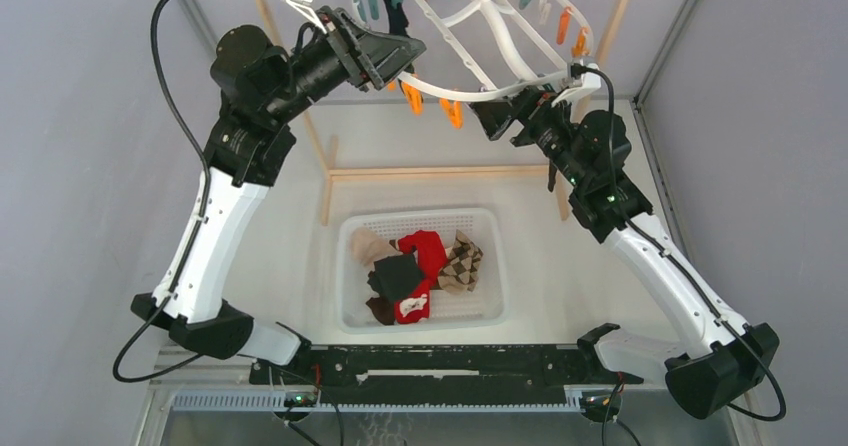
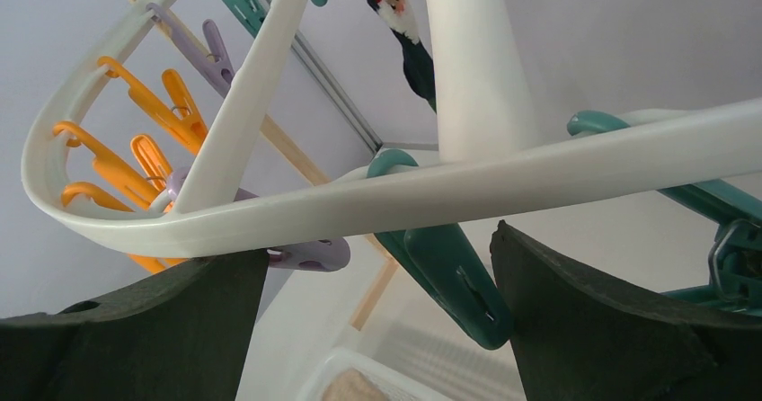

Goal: Remove the socks clipped to the hanger
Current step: Adjust the hanger on the clothesline.

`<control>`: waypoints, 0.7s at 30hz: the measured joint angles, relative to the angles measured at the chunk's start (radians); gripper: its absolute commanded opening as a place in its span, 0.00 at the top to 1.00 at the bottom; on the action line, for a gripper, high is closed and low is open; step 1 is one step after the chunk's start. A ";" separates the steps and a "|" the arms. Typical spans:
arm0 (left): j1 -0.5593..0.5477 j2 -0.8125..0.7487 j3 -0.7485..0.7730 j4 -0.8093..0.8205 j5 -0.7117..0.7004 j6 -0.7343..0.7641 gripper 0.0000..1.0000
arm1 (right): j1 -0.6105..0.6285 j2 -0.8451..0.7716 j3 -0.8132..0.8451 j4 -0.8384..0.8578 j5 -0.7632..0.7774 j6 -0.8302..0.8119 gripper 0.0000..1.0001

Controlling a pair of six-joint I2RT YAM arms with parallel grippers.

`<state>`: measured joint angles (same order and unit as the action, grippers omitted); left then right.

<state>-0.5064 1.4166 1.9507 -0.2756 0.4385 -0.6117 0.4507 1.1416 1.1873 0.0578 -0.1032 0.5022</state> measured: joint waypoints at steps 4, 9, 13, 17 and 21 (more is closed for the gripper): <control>0.000 0.052 0.058 -0.032 -0.016 0.023 0.43 | -0.014 0.000 0.000 0.000 -0.023 0.001 0.00; 0.000 0.118 0.073 -0.063 -0.019 0.045 0.43 | -0.034 -0.002 0.000 -0.004 -0.060 0.001 0.00; 0.000 0.149 0.073 -0.090 -0.026 0.055 0.44 | -0.053 -0.010 0.000 -0.023 -0.092 0.021 0.00; 0.000 0.150 0.073 -0.092 -0.026 0.063 0.44 | -0.077 -0.016 0.000 -0.028 -0.126 0.046 0.01; -0.002 0.150 0.073 -0.091 -0.025 0.063 0.44 | -0.089 -0.025 0.000 -0.030 -0.145 0.064 0.00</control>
<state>-0.5079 1.5669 2.0239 -0.3664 0.4133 -0.5491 0.3622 1.1164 1.1873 0.0277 -0.2485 0.5667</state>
